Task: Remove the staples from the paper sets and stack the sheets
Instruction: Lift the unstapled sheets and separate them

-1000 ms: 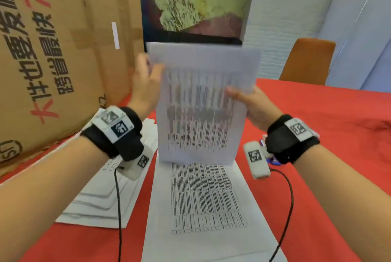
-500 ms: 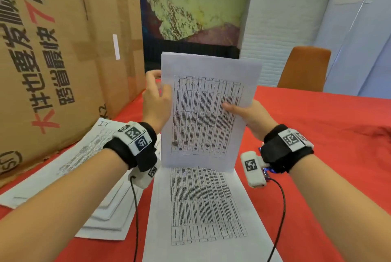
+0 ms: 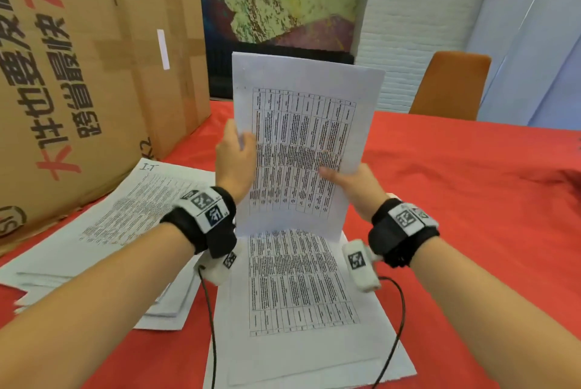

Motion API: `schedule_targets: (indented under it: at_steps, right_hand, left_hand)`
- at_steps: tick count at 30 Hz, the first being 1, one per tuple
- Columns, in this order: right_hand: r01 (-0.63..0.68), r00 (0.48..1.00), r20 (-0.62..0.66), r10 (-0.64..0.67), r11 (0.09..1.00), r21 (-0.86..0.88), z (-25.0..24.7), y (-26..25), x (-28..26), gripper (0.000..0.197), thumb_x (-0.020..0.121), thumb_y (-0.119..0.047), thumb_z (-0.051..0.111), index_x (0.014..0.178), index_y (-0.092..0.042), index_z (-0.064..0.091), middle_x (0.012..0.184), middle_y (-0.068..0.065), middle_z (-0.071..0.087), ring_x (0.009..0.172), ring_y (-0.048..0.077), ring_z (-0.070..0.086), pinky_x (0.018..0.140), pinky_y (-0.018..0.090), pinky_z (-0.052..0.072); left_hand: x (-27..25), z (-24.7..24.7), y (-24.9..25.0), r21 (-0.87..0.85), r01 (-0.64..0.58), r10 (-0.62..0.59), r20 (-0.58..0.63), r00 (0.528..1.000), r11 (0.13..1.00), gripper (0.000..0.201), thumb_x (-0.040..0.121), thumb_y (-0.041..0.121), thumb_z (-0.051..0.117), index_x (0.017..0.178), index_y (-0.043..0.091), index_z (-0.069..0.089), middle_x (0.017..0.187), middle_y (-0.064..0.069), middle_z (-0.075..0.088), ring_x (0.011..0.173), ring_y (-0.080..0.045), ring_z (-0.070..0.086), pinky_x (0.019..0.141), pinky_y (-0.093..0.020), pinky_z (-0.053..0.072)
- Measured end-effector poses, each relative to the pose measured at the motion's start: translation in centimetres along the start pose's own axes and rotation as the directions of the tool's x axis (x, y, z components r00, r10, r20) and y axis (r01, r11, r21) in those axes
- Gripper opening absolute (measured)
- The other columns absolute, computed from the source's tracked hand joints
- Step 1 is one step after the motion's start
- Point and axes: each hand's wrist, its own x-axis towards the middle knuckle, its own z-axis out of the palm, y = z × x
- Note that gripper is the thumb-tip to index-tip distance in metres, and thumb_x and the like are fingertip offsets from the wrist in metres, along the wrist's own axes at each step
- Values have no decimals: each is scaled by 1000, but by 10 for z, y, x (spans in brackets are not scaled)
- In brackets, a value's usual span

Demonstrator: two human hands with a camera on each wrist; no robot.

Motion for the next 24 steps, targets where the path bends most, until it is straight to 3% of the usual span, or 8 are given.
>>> schedule_targets:
  at_steps: [4, 6, 8, 12, 13, 17, 20, 24]
  right_hand:
    - [-38, 999, 27, 45, 976, -214, -15, -3, 5, 23, 83, -12, 72, 100, 3, 69, 91, 15, 72, 76, 21, 68, 72, 33, 56]
    - [-64, 998, -41, 54, 954, -292, -37, -11, 12, 10, 86, -8, 68, 87, 1, 66, 65, 10, 66, 49, 9, 61, 51, 21, 53]
    - [-152, 983, -160, 90, 887, -435, -69, -9, 24, 11, 88, -9, 65, 79, -4, 63, 64, 13, 64, 42, 7, 60, 46, 19, 51]
    - [-424, 868, -342, 359, 180, -888, -116, 27, 32, 37, 88, -43, 62, 83, -6, 62, 99, 16, 62, 99, 30, 63, 78, 34, 45]
    - [-447, 825, -350, 444, 134, -885, -120, 40, 32, 44, 87, -47, 61, 90, -3, 63, 104, 16, 62, 104, 31, 61, 76, 33, 42]
    - [-555, 777, -375, 505, 272, -786, -121, 65, 28, 46, 93, -33, 57, 119, 5, 60, 113, 20, 63, 104, 32, 61, 75, 30, 40]
    - [-562, 820, -431, 377, 390, -729, -118, 50, 35, 45, 94, -30, 53, 116, 8, 60, 116, 26, 61, 108, 36, 60, 79, 36, 42]
    - [-214, 882, -465, 73, 942, -258, -95, 14, 44, 24, 79, -12, 67, 96, -6, 51, 90, 14, 54, 74, 22, 54, 56, 23, 43]
  left_hand:
    - [12, -6, -3, 38, -53, 55, -54, 997, 998, 17, 97, 10, 39, 81, 12, 44, 66, 8, 38, 56, -3, 34, 55, -23, 29]
    - [27, -16, 5, 74, -57, 62, -66, 996, 996, 13, 98, 12, 39, 88, 10, 47, 72, 5, 44, 63, -9, 40, 60, -25, 34]
    - [37, -29, 2, 126, -18, 21, -21, 1000, 992, 12, 98, 14, 39, 91, 10, 49, 82, -1, 50, 73, -15, 46, 68, -27, 39]
    - [19, -29, -28, 259, 67, -141, 280, 949, 963, 16, 94, 13, 49, 97, 1, 59, 89, -16, 59, 81, -26, 54, 71, -37, 43]
    - [5, -25, -34, 254, 70, -163, 367, 916, 965, 16, 92, 13, 52, 95, -1, 60, 86, -13, 58, 78, -23, 53, 68, -35, 40]
    - [-35, -15, -46, 222, 112, -223, 579, 784, 969, 16, 93, 17, 50, 79, 9, 48, 76, -4, 46, 69, -14, 41, 64, -30, 31]
    - [-38, -14, -46, 236, 152, -265, 580, 770, 960, 12, 94, 17, 47, 82, 15, 45, 78, -5, 44, 70, -15, 40, 65, -30, 31]
    - [-37, -7, -36, 252, 73, -208, 569, 796, 965, 23, 92, 12, 45, 72, 15, 35, 70, -3, 37, 64, -15, 33, 60, -29, 24]
